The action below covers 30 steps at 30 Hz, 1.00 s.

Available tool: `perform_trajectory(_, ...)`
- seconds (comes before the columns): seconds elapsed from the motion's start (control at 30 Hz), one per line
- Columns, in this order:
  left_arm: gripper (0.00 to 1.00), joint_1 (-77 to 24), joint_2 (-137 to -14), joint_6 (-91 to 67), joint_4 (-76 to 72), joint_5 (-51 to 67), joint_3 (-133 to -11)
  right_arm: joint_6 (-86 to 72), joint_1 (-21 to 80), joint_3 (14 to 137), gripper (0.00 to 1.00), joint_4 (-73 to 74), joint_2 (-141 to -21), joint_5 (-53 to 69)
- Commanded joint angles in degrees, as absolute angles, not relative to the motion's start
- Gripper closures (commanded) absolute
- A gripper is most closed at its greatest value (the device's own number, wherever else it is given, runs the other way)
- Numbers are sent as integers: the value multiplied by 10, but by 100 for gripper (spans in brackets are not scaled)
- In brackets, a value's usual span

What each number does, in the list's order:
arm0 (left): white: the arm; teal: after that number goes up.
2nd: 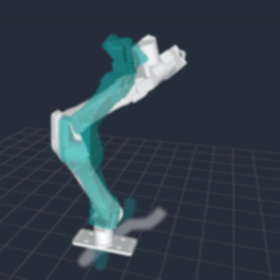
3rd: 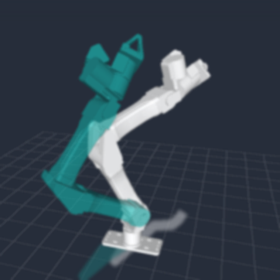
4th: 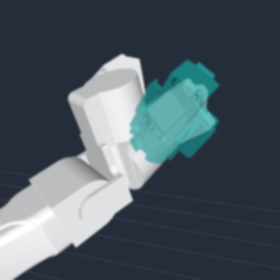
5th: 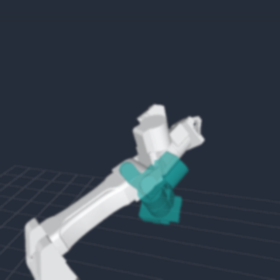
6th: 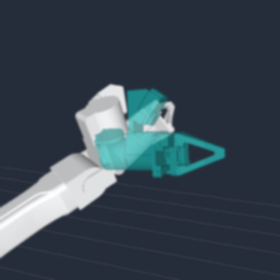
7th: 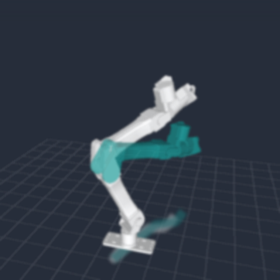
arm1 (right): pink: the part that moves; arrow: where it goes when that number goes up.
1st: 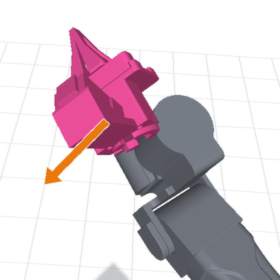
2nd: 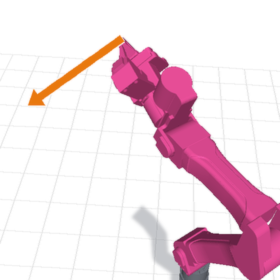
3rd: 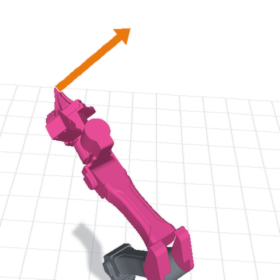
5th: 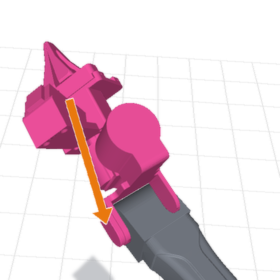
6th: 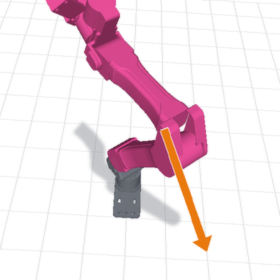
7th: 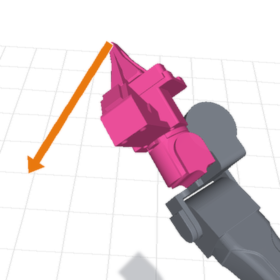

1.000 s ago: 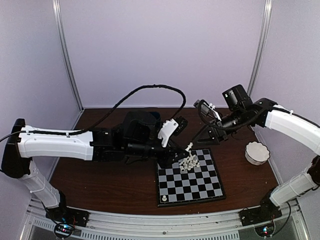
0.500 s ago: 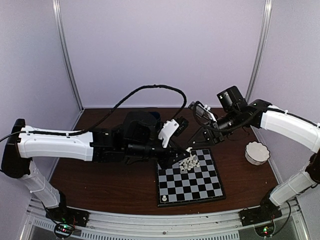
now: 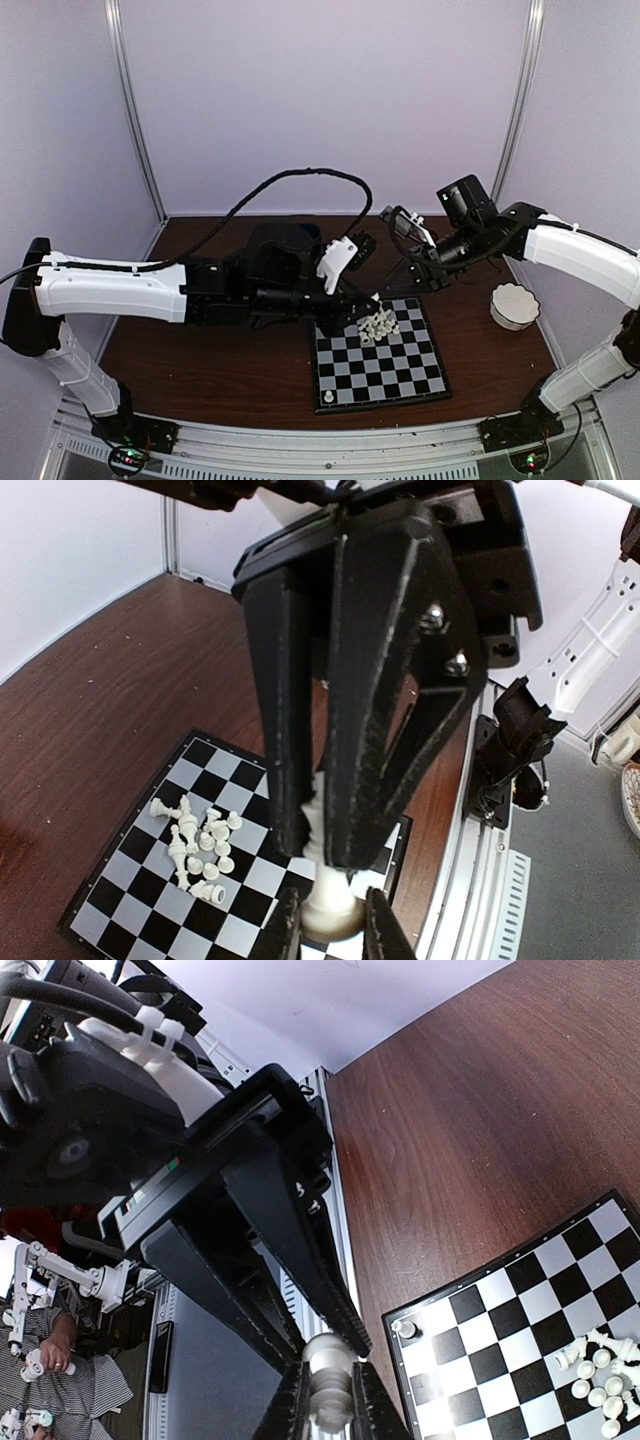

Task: Set up the chess pieces on the board
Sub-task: Pass from the left arm to the right, then place the king at e1.

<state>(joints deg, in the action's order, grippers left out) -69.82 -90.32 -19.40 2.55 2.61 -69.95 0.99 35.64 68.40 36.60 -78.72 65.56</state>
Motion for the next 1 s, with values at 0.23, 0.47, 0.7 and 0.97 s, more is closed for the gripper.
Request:
perform_trajectory(0.23, 52, -701, -892, -191, 50, -33, -697, 208, 362, 712, 91, 501, -755, 531)
perform_trajectory(0.47, 37, -702, -758, -218, 54, -150, -554, 336, 431, 620, 92, 520, -720, 372)
perform_trajectory(0.7, 37, -701, -651, -234, 80, -257, -489, 384, 531, 570, 93, 473, -761, 249)
perform_trajectory(0.97, 37, -701, -626, -251, 105, -289, -486, 406, 602, 566, 95, 433, -831, 192)
